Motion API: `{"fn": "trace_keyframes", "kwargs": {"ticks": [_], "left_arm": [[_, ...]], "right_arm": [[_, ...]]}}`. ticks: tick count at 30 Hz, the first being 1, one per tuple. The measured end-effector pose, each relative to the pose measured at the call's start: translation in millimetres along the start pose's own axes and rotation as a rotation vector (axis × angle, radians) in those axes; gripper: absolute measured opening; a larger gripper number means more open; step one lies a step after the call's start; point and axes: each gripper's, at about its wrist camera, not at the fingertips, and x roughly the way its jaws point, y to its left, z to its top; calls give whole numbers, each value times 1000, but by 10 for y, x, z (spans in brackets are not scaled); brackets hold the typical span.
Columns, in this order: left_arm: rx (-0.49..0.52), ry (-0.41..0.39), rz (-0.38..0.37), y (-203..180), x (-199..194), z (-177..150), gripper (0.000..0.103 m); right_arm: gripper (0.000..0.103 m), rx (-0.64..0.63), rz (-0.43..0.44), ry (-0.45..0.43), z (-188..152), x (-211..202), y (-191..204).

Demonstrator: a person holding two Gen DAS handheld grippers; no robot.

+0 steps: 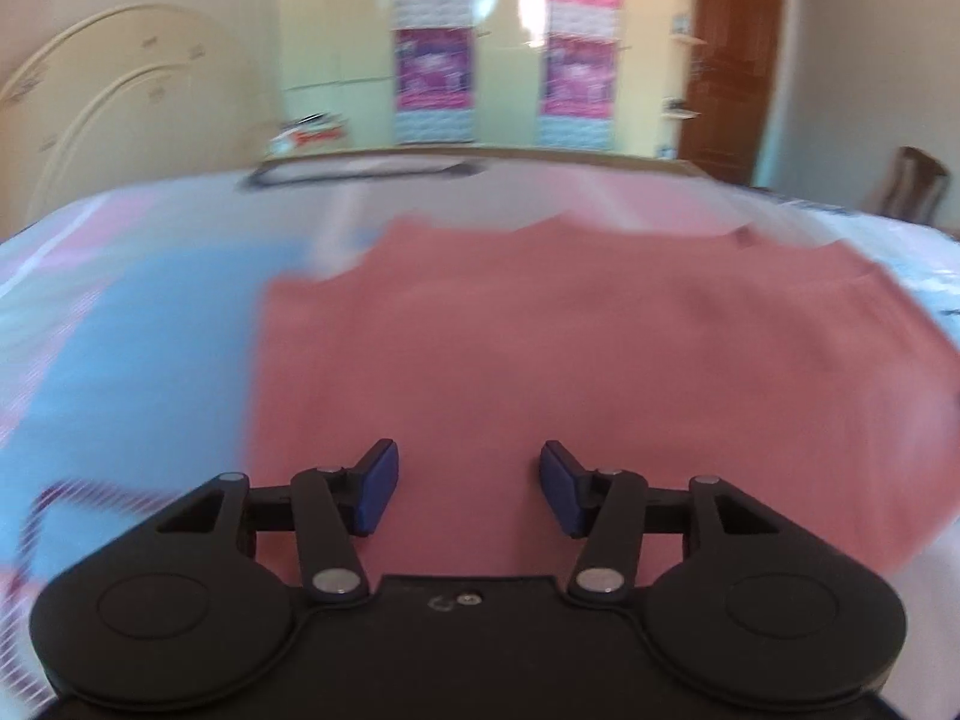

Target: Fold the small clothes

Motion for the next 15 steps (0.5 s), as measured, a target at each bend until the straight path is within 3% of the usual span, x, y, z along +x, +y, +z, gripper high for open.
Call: {"fn": "trace_keyframes", "kwargs": {"ticks": [2, 5, 8, 11, 15], "left_arm": [[-31, -12, -3, 158, -114, -74, 52], [-11, -33, -1, -44, -318, 3, 50], [46, -63, -78, -493, -410, 48, 52], [76, -40, -154, -1011, -342, 54, 52], [87, 16, -149, -1310, -232, -11, 50]], "right_arm": [[39, -2, -32, 18, -114, -84, -82], [39, 18, -45, -1, -128, -257, 29], [39, 8, 36, -88, -14, -400, 455], [39, -37, 152, -85, 38, -321, 971], [38, -105, 213, -27, 33, -143, 1476]]}}
